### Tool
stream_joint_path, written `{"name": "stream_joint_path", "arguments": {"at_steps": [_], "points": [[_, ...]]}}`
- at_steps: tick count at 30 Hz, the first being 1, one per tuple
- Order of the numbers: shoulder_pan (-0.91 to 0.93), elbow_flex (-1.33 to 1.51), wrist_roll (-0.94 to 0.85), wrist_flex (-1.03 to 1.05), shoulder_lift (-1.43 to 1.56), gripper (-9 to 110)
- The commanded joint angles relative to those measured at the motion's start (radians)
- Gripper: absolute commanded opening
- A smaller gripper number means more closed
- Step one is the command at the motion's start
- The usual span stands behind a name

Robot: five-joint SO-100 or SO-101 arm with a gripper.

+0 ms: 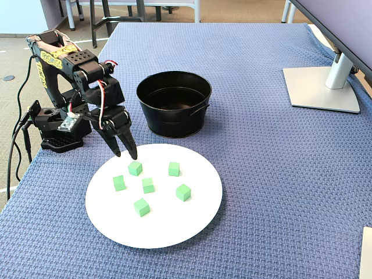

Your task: Pick up the green cubes from the white plate and place them in the black recipient

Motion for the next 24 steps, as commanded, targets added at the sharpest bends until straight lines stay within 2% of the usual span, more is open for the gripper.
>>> {"name": "stream_joint_path", "arguments": {"at_steps": [1,24], "points": [[-0.006,-0.069,0.02,-0.037,-0.037,22],[-0.058,-0.147,-0.04,-0.143,-0.321,19]]}}
